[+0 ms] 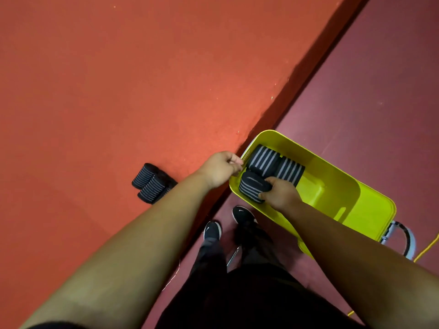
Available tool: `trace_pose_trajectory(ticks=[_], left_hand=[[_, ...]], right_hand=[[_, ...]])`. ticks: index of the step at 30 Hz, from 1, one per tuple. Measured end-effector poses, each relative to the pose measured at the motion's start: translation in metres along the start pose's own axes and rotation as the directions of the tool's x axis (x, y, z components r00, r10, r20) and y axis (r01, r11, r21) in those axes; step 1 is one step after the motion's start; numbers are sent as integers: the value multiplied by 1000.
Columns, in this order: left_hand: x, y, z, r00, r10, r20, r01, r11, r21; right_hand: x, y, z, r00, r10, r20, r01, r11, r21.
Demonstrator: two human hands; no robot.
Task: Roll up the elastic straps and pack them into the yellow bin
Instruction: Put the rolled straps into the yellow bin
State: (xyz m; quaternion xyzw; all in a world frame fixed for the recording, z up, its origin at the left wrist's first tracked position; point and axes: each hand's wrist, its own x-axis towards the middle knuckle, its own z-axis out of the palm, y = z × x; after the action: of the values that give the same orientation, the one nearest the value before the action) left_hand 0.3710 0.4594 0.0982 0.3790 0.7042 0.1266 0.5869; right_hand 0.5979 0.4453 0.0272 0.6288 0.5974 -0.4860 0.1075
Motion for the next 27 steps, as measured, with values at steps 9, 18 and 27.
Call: trace_pose_trajectory(ticks=[9, 18, 27], left_hand=[[-50, -58, -28, 994, -95, -61, 82, 978, -191], [-92, -96, -93, 944, -16, -330, -41, 986, -164], [-113, -163, -143, 875, 28, -484, 118, 956, 268]], right_hand=[[5, -26, 34, 993, 98, -70, -106, 987, -117], [-37, -120, 22, 927, -55, -371, 86, 994, 67], [-46, -202, 110, 979, -193, -61, 198, 975, 102]])
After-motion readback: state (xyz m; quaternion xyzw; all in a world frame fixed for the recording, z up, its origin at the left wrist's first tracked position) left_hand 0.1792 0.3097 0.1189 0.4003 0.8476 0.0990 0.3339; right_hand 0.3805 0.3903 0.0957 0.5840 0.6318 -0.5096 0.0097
